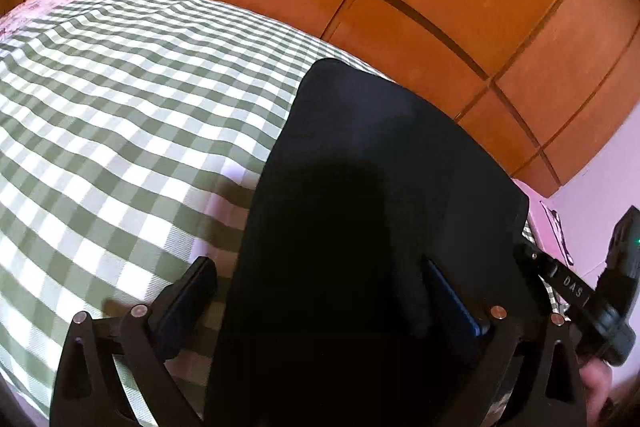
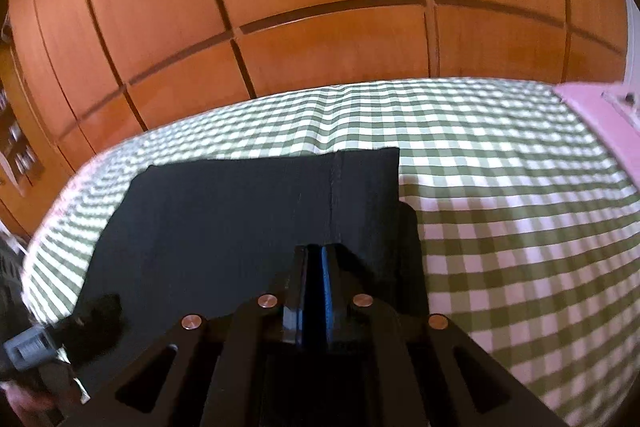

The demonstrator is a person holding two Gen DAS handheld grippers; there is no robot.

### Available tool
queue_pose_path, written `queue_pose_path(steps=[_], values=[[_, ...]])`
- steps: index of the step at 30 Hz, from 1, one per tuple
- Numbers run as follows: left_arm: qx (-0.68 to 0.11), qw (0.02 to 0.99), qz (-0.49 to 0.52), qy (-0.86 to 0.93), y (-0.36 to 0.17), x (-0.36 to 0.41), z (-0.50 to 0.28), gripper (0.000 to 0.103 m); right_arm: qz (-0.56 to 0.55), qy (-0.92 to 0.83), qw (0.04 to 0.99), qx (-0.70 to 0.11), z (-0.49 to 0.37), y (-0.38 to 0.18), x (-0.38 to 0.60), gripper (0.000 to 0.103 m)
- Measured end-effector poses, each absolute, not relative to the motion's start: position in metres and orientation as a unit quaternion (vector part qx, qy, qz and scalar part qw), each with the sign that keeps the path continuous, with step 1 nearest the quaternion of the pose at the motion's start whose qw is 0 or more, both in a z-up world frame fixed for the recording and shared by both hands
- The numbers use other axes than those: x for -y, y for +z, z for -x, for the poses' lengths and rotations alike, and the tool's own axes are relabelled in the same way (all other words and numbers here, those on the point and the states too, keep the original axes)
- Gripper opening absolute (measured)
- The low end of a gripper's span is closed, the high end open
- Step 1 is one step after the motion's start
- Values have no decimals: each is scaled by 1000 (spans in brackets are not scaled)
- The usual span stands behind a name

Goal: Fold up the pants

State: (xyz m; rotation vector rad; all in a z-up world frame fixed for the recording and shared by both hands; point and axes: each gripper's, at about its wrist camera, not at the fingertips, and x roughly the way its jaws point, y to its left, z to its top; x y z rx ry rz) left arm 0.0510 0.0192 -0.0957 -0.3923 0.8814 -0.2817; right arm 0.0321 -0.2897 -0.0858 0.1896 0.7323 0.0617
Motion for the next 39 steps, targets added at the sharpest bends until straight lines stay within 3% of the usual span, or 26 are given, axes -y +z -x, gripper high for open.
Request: queue_pose_path(steps=[3,14,20,24,26,28,33,39], values=[[-409,892,145,-127,-87,-11,-45,103,-68,21,931,-357,-20,-84,281,16],[-362,918,90,-136,-61,-24,-14,101,-202,28,912,-356,16,-83,320,16],[-377,911,123,-116,-58,-46,-17,101,-248,5,908,-337,45,-84,338,22],[-382,907,139,-108,-62,-59,-16,102,-261,12,911,-318,64,-85,346,35],[-382,902,158,-127,-62,-62,-18,102,-268,22,908,-322,65,-87,349,47],[-376,896,183,-151,-61,-66,-18,102,-277,36,906,-318,64,-85,353,75],[-382,886,177,-195,-58,-60,-31,103,-294,48,906,-301,62,-78,359,81],[-435,854,197,-205,-79,-59,-49,103,-302,53,876,-372,38,-104,356,81]])
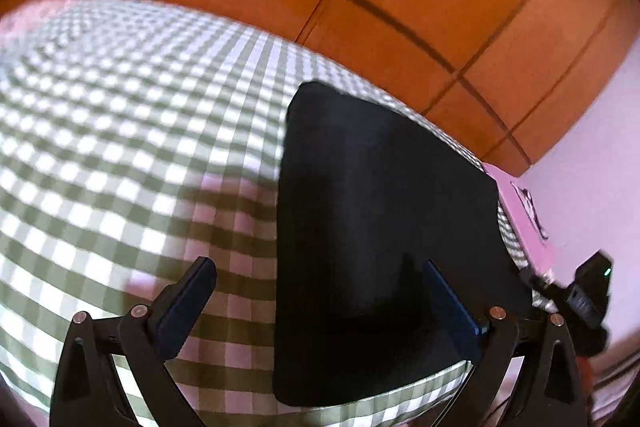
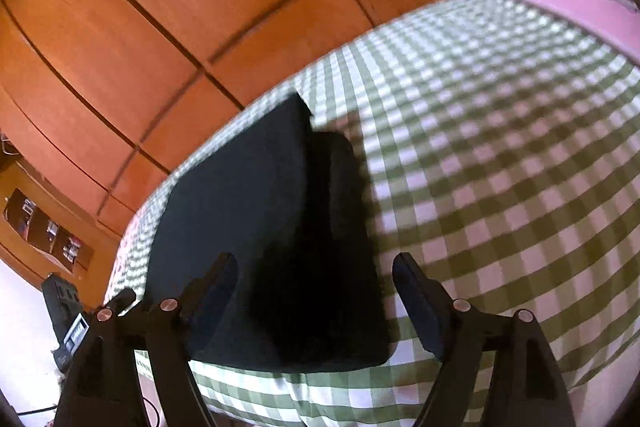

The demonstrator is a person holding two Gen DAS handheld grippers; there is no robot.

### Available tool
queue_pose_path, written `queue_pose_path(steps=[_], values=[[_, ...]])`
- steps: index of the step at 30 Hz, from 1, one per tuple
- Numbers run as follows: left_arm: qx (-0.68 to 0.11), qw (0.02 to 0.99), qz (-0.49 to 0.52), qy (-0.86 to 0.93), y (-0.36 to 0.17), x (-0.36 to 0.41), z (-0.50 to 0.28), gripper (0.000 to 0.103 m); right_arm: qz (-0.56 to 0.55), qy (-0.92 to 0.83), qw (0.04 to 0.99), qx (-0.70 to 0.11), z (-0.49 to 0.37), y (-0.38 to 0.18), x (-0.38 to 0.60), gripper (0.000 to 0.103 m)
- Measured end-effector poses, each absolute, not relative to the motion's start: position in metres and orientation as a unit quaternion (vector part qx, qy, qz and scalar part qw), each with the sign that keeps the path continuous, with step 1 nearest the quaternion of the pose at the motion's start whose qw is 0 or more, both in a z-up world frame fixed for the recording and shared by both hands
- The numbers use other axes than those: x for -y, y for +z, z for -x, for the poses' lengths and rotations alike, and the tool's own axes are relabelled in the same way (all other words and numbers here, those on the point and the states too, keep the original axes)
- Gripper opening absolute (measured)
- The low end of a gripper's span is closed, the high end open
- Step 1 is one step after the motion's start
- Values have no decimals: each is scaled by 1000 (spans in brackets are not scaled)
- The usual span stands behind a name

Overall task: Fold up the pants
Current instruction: 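Grasp the folded trouser stack with both tools and lift it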

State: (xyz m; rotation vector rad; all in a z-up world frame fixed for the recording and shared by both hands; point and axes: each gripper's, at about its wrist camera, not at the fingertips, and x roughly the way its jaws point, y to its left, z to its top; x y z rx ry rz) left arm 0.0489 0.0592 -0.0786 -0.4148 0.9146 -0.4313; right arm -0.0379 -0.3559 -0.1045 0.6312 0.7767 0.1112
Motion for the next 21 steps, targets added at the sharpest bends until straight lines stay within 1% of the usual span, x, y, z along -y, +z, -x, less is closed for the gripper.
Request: queue_pose_path(steps=[3,5,11,15,17,18,19,20,21], values=[[-457,828,238,-220,-92,-64,-56,103,-321,61,860,-392,32,-121,356,81],[-461,823,241,-230,-96,-63,-55,103,-353,74,848,-388,32,-131,361,82],[-462,820,229,-249,-96,-54,-56,103,-362,112,844,-380,29,-136,358,83],[-465,821,195,-268,-98,-37,-59,103,-339,112,852,-383,22,-134,347,83],[-469,818,175,-284,-98,-27,-60,103,-322,108,861,-380,20,-133,341,80],[-470,816,161,-295,-97,-20,-60,99,-319,109,862,-378,20,-132,340,73],[-470,816,150,-301,-95,-15,-58,95,-317,110,864,-375,20,-132,340,71],[-469,821,136,-297,-92,-11,-57,94,-313,112,867,-372,20,-130,339,67],[-463,827,126,-293,-89,-7,-55,88,-304,113,872,-367,21,-128,339,63]])
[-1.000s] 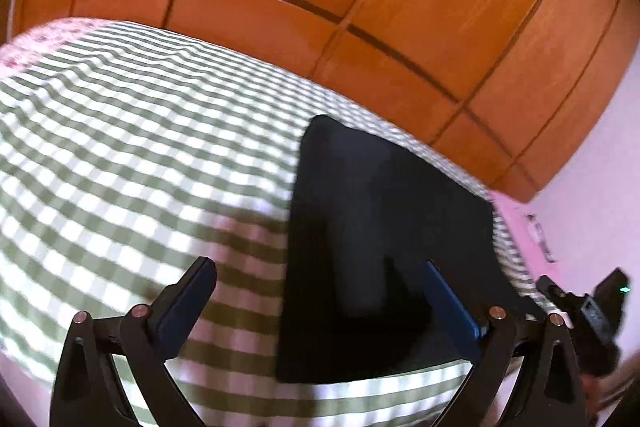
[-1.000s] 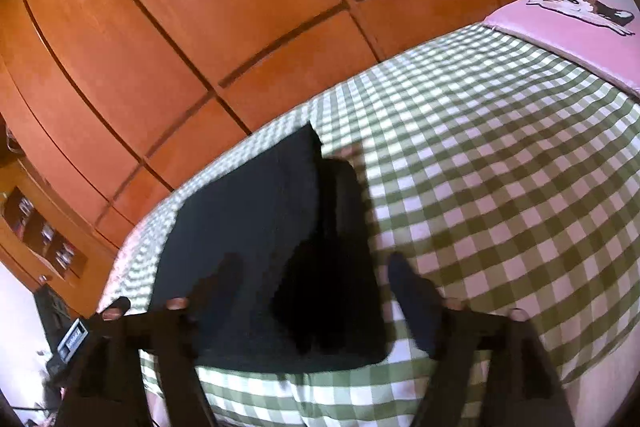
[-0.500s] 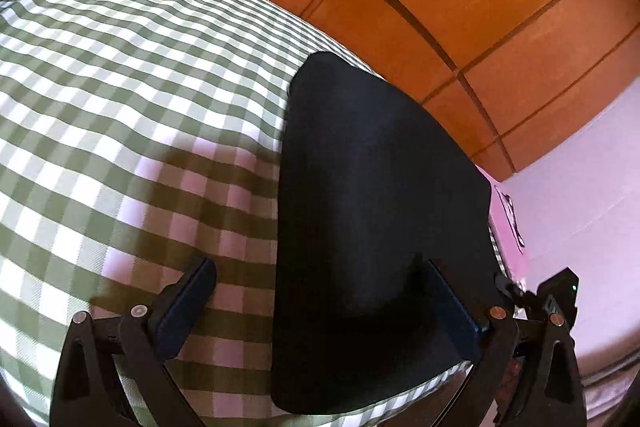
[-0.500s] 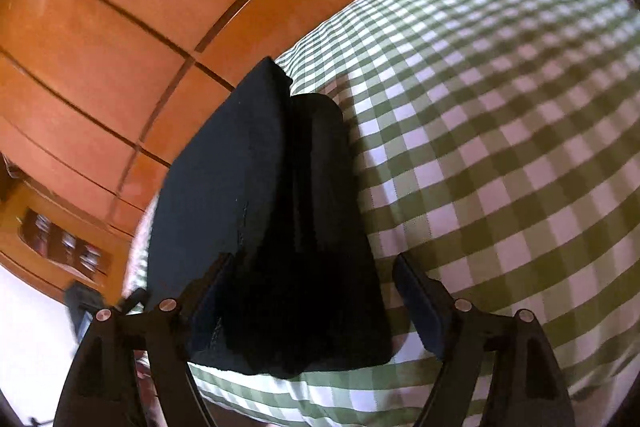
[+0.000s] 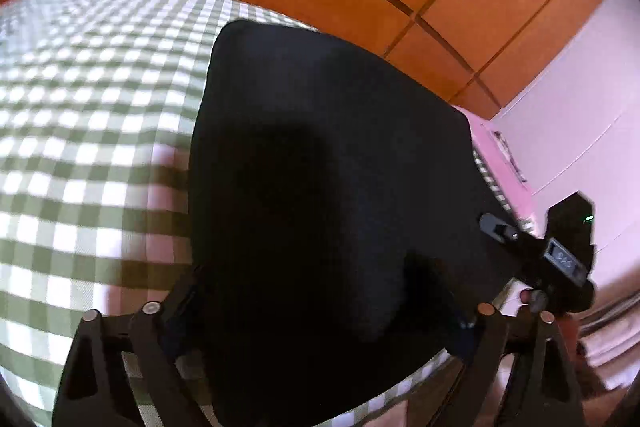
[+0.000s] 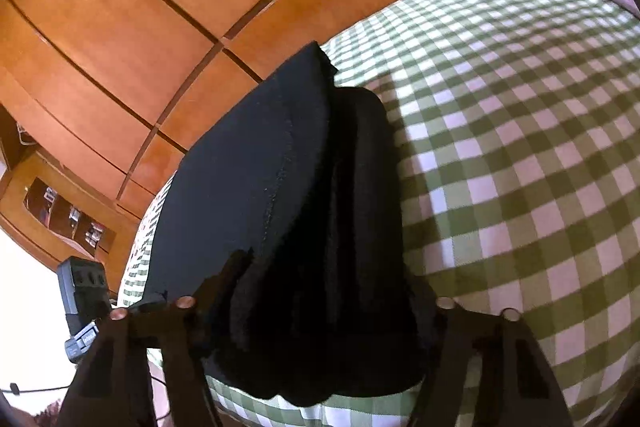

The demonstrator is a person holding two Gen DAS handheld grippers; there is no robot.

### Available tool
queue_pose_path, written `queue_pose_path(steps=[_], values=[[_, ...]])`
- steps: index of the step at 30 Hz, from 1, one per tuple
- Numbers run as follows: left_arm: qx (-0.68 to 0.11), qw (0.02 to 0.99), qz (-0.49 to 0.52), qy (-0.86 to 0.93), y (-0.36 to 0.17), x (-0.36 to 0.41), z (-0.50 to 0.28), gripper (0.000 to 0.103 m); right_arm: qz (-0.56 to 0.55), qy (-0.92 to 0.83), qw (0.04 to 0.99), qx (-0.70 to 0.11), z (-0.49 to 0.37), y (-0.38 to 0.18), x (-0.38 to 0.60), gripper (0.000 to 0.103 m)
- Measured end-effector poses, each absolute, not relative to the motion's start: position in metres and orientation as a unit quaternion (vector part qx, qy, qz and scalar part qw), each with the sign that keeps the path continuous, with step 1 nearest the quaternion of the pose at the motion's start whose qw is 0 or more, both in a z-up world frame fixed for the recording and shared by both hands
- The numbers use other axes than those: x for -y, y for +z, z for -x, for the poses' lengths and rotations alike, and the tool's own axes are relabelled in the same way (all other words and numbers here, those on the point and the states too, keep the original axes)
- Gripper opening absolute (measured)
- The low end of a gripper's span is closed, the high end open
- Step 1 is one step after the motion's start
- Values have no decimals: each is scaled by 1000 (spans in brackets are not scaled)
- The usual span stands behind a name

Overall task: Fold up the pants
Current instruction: 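Grasp the folded trouser stack with both tools and lift it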

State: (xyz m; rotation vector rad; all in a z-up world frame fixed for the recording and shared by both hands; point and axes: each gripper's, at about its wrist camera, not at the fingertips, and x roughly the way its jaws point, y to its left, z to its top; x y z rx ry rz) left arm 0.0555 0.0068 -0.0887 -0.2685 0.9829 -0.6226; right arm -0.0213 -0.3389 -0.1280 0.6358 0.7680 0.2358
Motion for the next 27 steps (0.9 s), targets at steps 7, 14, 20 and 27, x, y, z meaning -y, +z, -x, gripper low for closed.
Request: queue_pose_path(steps=[7,14,20,27], values=[[-399,868,82,-283,-57,5,-47,63,-216,102,911,-336,24,-101,326,54],[-331,901,57,-276,-27,18,-63,62,-192,114,928,-297,0,-72,327,53],[-314,908,43,-275,-19,37,-112,62,-164,115,940,-276,-48,-56,338,52],[-294,916,17,-274,-10,66,-190,62,-153,112,950,-248,-133,-45,369,52]])
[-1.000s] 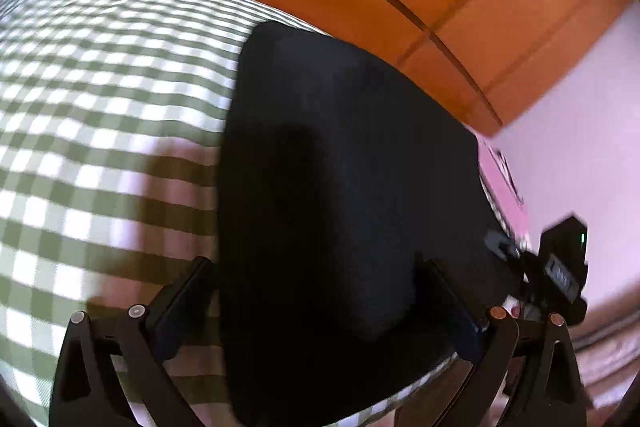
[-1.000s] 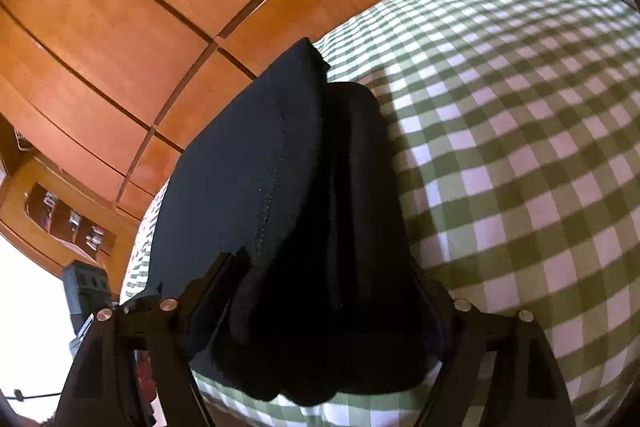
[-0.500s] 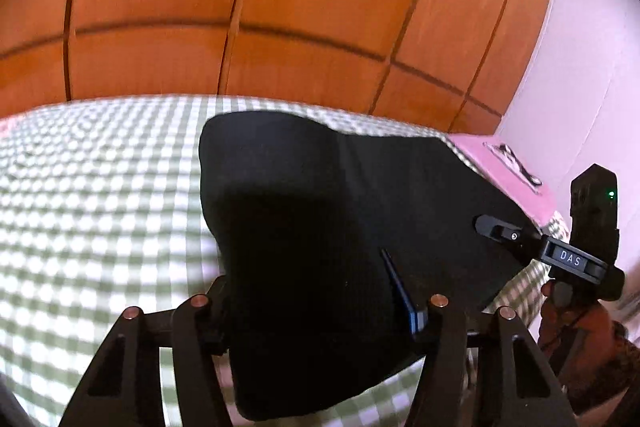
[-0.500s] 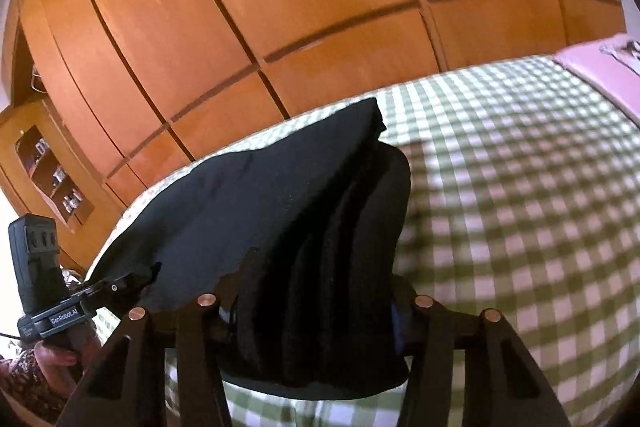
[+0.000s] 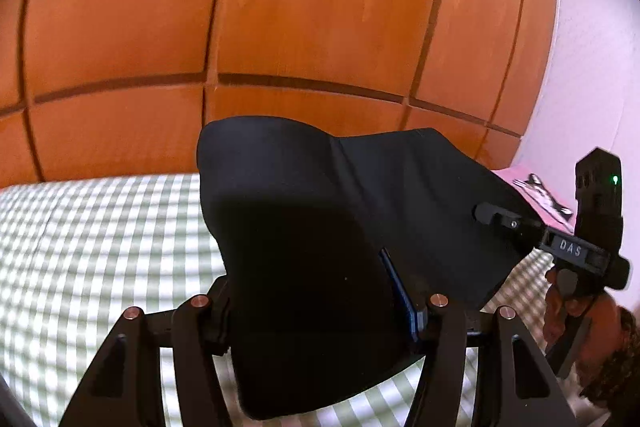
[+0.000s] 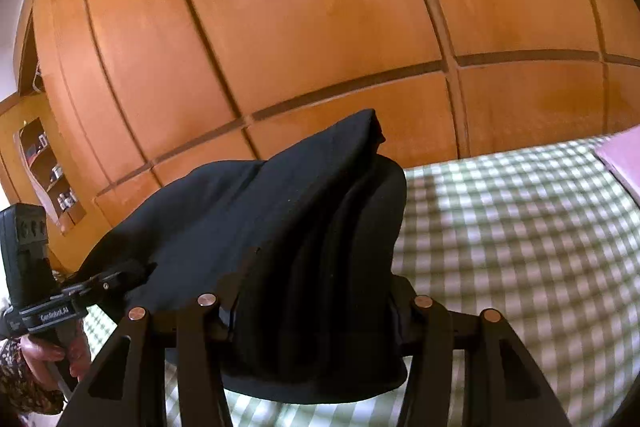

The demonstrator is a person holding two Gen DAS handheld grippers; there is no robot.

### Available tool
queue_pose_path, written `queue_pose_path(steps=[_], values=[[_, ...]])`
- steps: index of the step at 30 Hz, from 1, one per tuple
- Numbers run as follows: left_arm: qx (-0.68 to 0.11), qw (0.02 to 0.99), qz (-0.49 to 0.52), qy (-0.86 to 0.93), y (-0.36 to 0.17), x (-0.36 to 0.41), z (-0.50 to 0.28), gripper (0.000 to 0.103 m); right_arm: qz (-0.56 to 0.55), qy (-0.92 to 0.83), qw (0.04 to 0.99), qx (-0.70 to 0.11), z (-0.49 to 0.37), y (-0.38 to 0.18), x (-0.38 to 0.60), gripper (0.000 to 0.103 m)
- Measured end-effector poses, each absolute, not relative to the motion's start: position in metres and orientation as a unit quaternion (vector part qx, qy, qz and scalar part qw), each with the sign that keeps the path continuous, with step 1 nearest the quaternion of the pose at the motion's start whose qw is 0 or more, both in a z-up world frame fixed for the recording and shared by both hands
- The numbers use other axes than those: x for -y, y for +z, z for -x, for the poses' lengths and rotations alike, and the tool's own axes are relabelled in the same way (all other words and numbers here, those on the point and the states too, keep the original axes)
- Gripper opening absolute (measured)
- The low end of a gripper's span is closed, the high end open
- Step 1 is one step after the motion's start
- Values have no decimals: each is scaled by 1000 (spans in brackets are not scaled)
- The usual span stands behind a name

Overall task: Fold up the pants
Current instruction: 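Grasp the folded trouser stack with both tools and lift it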

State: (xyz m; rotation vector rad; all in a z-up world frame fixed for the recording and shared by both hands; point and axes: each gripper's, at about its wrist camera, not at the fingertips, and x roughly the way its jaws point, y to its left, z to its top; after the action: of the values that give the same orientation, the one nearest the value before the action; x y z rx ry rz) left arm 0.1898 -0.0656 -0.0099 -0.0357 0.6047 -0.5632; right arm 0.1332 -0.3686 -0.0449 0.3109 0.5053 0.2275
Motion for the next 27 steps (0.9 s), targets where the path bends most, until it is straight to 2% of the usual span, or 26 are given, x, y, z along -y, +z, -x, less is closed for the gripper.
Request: queue_pose_path(steps=[8,14,17,19,24,27], values=[[-316,916,28,-246,-44,88,-281,62,-143,104,950,-258,-236,-67,391,52],[-296,923,26,-243,-72,91,-280,63,-177,85,940,-280,-267,-100,407,53],[-300,922,39,-243,-74,89,-282,66,-190,83,936,-284,-267,-107,411,54],[-309,919,46,-242,-76,90,-286,73,-198,78,933,-290,-266,-110,411,57],[-325,913,60,-239,-82,89,-291,81,-248,85,916,-305,-274,-124,427,66],[-330,911,71,-237,-85,86,-292,87,-271,96,907,-306,-274,-129,433,68]])
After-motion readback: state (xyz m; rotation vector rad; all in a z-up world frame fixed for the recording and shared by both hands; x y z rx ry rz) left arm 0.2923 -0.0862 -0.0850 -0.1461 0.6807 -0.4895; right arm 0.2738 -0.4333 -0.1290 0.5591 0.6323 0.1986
